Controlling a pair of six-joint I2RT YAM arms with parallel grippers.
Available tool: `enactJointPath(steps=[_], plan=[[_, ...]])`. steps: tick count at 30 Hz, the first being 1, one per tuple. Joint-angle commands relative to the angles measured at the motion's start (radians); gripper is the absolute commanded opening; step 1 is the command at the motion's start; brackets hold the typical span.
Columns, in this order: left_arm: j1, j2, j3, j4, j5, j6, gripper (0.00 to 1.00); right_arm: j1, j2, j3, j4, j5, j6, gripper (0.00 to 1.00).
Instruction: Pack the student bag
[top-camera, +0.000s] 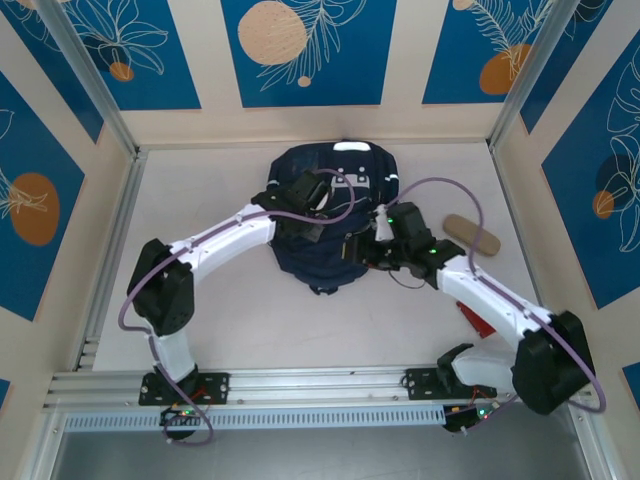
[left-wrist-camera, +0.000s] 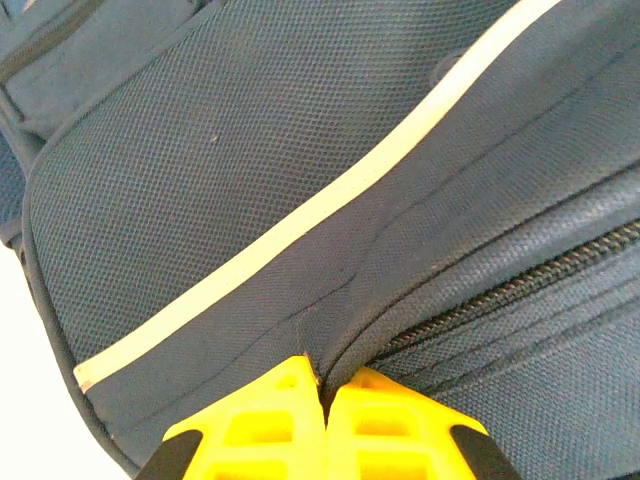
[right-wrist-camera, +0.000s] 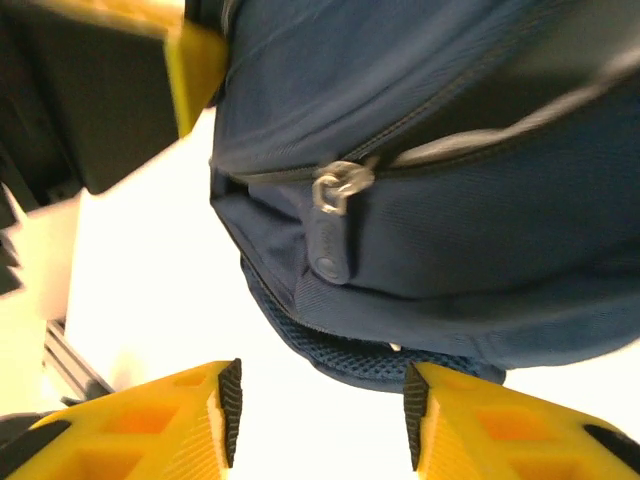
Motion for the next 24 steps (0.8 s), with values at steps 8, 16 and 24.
enactJointPath(steps=[8, 16, 24], plan=[[0.018, -0.149, -0.134, 0.216, 0.089, 0.085, 0.00, -0.187, -0.002, 0.162, -0.231, -0.119, 0.229, 0.57], [0.018, -0.183, -0.188, 0.231, 0.104, 0.124, 0.00, -0.205, 0.188, 0.310, -0.256, -0.103, 0.279, 0.55], [0.018, -0.193, -0.213, 0.238, 0.112, 0.114, 0.00, -0.203, 0.291, 0.307, -0.083, -0.215, 0.289, 0.57]])
